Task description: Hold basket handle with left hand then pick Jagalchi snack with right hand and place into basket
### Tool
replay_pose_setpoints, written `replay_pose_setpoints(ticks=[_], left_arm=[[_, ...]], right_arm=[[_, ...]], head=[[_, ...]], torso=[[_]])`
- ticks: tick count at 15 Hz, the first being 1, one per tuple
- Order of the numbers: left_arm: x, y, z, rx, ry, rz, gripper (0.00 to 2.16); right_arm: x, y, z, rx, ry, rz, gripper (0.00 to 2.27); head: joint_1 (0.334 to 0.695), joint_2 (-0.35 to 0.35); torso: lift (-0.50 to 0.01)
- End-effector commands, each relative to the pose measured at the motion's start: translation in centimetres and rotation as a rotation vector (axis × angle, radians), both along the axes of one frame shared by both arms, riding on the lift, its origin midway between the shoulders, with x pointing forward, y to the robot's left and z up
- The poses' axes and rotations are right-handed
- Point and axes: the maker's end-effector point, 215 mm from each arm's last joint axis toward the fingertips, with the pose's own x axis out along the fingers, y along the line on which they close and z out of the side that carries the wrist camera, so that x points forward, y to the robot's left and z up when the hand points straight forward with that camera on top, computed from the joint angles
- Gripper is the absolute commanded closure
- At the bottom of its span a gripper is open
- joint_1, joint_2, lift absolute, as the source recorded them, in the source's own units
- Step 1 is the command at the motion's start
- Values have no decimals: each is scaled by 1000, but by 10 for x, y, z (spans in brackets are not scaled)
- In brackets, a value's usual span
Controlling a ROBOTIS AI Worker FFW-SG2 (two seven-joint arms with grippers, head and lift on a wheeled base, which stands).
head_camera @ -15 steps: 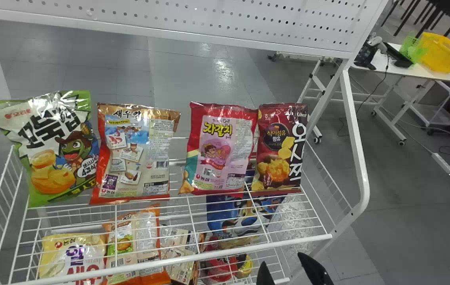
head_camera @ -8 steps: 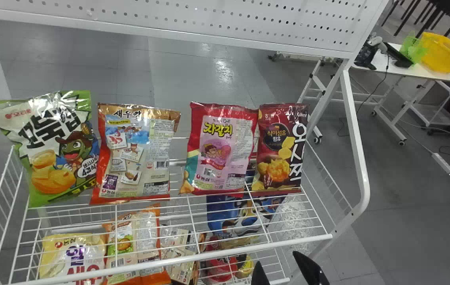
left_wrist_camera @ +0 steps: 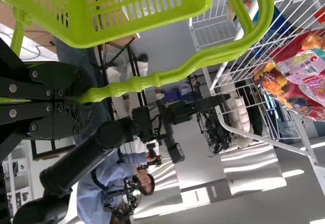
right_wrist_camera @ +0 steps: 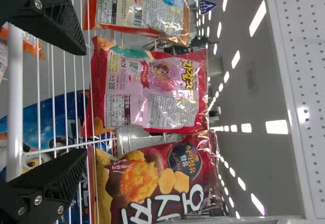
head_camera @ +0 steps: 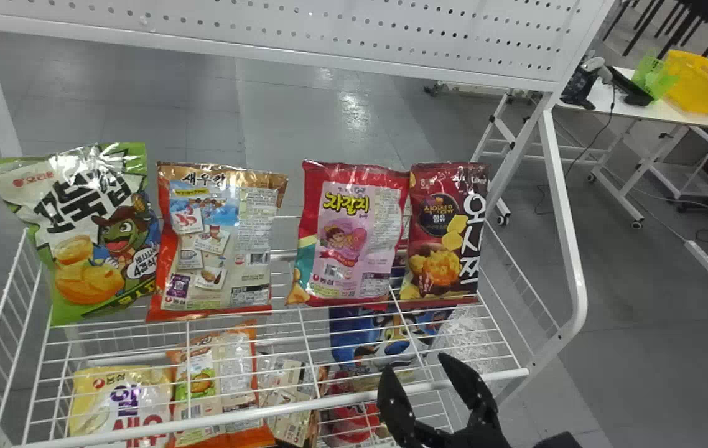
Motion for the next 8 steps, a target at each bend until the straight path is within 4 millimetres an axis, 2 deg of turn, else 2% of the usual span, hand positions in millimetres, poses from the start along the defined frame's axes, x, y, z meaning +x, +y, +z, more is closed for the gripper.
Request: replay_pose_setpoints(ticks=[1, 4, 8], left_arm=[[-1, -2, 2, -9, 0, -7, 2148], [-2, -2, 2, -8, 3, -12, 2148], [-4, -1, 2, -6, 4, -14, 2148]], right_arm=[[28, 13, 3, 13, 13, 21, 140], [59, 27, 13, 33, 13, 39, 140], [96, 36, 25, 29, 31, 47, 137]], head=[[695, -296], [695, -255], [695, -200]], torso=[[-8], [-8], [-8]])
